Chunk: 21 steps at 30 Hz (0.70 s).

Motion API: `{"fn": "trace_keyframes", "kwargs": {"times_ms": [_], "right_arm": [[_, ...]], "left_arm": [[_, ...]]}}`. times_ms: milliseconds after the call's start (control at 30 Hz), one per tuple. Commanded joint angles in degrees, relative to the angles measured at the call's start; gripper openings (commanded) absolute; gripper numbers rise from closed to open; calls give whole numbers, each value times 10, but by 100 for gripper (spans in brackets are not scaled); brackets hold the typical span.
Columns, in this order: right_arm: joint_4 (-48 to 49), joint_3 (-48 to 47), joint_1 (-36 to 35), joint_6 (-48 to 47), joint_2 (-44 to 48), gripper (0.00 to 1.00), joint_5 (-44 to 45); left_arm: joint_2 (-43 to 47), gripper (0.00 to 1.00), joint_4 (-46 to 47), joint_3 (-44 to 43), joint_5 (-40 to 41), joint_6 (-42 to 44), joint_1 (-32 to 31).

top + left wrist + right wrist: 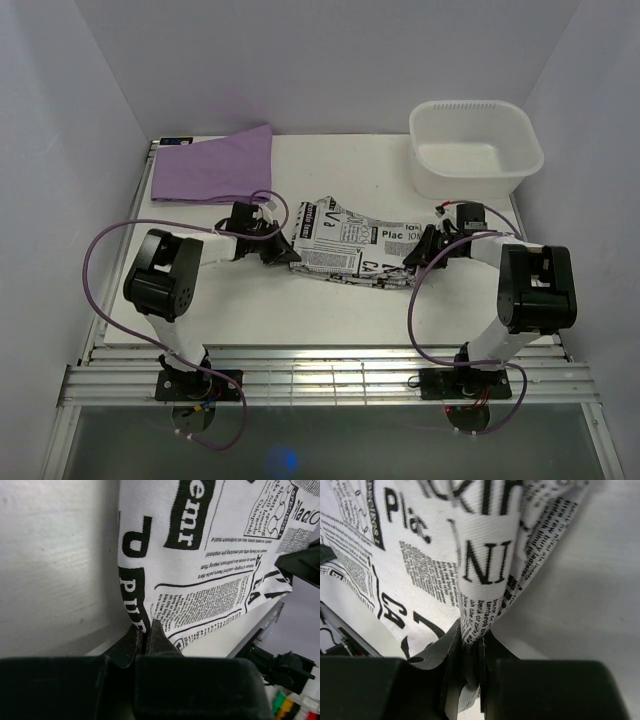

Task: Fold and stack the trousers
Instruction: Neatly place the folded trousers to the corner

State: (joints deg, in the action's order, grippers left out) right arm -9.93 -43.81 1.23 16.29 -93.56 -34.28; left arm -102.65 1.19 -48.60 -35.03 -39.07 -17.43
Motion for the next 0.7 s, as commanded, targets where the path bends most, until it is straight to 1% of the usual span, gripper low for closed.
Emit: {"fn": "trace_keyframes", "kwargs": {"times_ms": [0,33,67,100,167,233,300,333,433,533,600,633,667], "right_arm": [[24,-52,-65,-12,29,8,40],[24,-78,-78,-14,30,8,49],[25,-89,-89,-14,30,8,62],[30,-100,-110,-14,29,8,68],[51,-129,-127,-12,25,8,83],[71,-152,-154,-8,17,8,91],[82,-198,-174,2,-4,8,99],[92,-214,-182,5,-20,8,100],[120,-281,-211,11,-50,8,114],[146,-351,-241,11,-93,8,121],[159,-390,-258,11,-119,8,124],[163,-434,-264,11,-146,8,126],[166,-457,-269,12,-161,8,132]], "left_arm": [[40,0,-72,-40,72,102,-1],[49,0,-92,-51,82,116,-1],[58,0,-100,-56,106,130,-1],[77,0,-108,-61,117,161,-1],[101,0,-120,-70,139,190,1],[143,0,-116,-69,171,232,5],[172,0,-104,-72,195,258,13],[195,0,-102,-75,201,277,18],[221,0,-94,-93,208,297,46],[228,0,-81,-120,209,328,78],[228,0,-55,-135,207,352,105],[227,0,-34,-139,204,362,113],[224,0,-23,-142,203,381,121]]}}
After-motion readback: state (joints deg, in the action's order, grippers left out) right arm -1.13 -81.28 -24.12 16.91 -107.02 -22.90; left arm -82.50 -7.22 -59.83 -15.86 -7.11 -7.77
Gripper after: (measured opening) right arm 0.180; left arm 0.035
